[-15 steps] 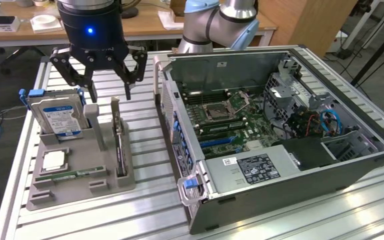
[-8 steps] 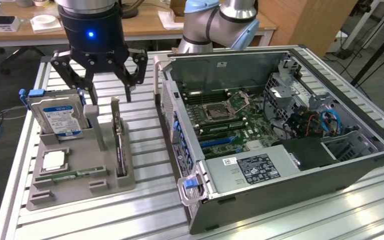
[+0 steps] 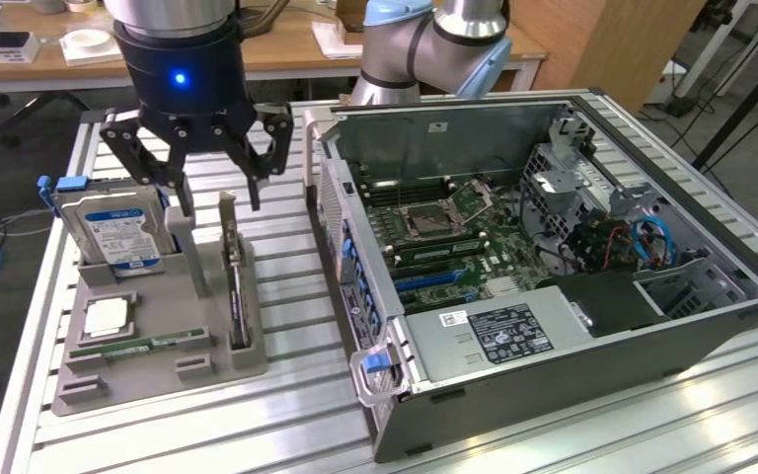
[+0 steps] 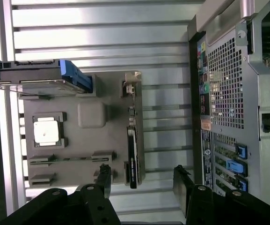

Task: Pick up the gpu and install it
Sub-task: 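Pick up the gpu and move the gpu toward the slot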

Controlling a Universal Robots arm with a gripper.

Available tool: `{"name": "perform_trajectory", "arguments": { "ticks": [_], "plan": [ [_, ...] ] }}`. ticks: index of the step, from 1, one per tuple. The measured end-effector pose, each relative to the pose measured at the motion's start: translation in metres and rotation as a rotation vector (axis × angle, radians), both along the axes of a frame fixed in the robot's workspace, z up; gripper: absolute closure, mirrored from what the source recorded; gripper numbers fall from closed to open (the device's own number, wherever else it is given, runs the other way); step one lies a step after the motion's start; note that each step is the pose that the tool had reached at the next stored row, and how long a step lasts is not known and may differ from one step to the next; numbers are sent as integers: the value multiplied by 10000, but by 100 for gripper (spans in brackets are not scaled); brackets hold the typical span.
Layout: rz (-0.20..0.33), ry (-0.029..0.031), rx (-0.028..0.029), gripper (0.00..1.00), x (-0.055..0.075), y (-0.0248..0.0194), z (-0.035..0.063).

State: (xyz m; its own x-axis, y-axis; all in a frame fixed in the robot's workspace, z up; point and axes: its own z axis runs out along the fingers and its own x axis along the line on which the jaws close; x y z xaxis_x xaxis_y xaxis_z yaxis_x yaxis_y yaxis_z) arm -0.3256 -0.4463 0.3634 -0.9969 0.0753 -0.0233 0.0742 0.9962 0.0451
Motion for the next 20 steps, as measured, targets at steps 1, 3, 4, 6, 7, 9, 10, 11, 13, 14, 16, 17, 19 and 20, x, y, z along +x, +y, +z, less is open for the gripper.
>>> {"name": "perform_trajectory", "arguments": {
  "ticks": [1,3,4,6,7,9,10,11,13,14,16,17,19,20],
  "plan": [
    [1,-1,0,35,0,-9,-4],
    [0,0,0,35,0,-26,-12],
    [1,-1,1,35,0,-33,-18],
    [0,-2,1,35,-1,-42,-29],
    [-1,0,0,35,-2,-44,-35],
    [-1,-1,0,35,-3,-47,-50],
    [0,-1,0,35,-3,-47,-59],
    [0,-1,0,35,-3,-47,-68],
    [1,0,0,35,-3,-48,-86],
    [1,0,0,35,-3,-48,-97],
    [1,-1,0,35,-4,-48,-122],
    [0,-1,0,35,-4,-48,-136],
    [0,0,0,35,-4,-48,-168],
    [0,0,0,35,-4,-48,-184]
  ]
}}
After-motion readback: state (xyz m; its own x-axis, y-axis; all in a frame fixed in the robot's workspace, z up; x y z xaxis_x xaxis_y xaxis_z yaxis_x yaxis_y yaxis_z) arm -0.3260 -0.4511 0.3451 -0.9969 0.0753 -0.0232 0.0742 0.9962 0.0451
